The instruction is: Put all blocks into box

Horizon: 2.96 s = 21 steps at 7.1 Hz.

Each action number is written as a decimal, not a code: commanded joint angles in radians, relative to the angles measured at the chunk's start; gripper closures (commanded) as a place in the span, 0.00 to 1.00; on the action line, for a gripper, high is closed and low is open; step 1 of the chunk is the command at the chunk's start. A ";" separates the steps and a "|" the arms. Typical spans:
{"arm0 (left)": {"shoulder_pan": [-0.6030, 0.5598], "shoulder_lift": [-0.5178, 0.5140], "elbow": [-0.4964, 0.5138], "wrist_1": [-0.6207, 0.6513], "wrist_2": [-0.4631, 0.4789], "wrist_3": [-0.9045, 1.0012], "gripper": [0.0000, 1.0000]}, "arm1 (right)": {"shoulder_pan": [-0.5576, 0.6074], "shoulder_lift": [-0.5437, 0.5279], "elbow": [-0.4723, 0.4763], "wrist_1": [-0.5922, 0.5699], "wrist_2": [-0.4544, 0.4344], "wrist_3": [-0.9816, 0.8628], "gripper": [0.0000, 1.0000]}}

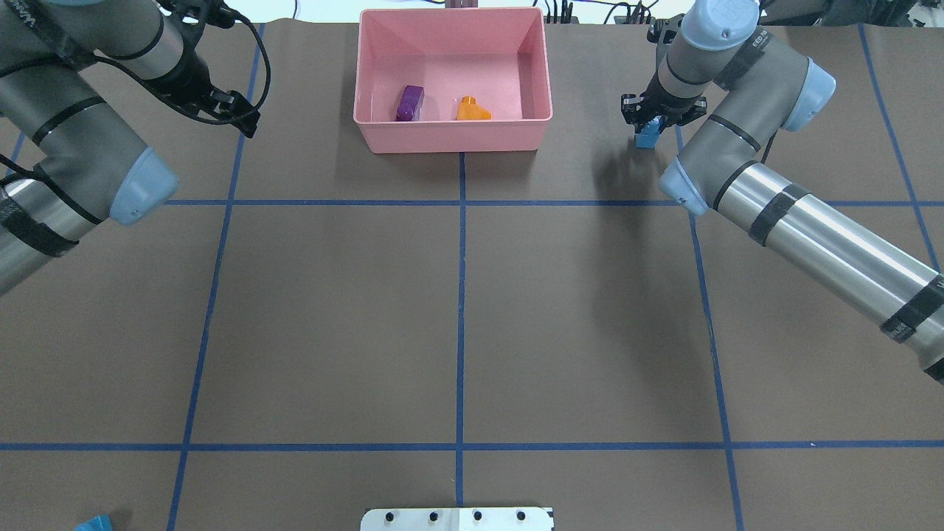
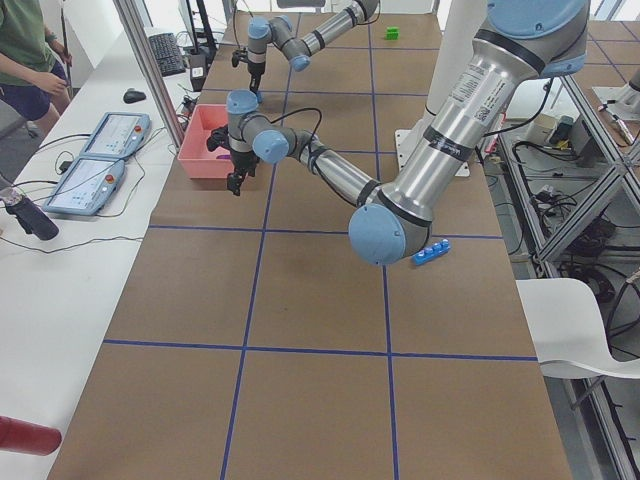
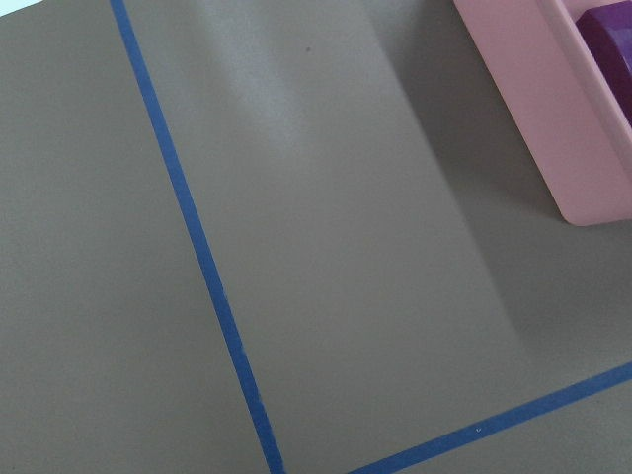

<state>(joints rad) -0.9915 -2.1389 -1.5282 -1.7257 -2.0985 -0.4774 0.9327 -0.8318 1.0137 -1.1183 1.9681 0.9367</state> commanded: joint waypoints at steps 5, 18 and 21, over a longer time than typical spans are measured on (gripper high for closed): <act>-0.001 0.001 -0.001 0.000 -0.001 -0.003 0.00 | 0.046 0.086 0.040 -0.001 0.023 0.183 1.00; 0.000 0.292 -0.293 0.006 0.005 -0.151 0.00 | 0.061 0.214 0.195 -0.398 0.072 0.173 0.00; 0.073 0.480 -0.465 0.003 0.000 -0.407 0.00 | 0.142 -0.094 0.565 -0.523 0.132 -0.057 0.00</act>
<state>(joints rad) -0.9717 -1.7387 -1.9250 -1.7203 -2.0997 -0.7711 1.0385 -0.7859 1.4190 -1.5878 2.0734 0.9796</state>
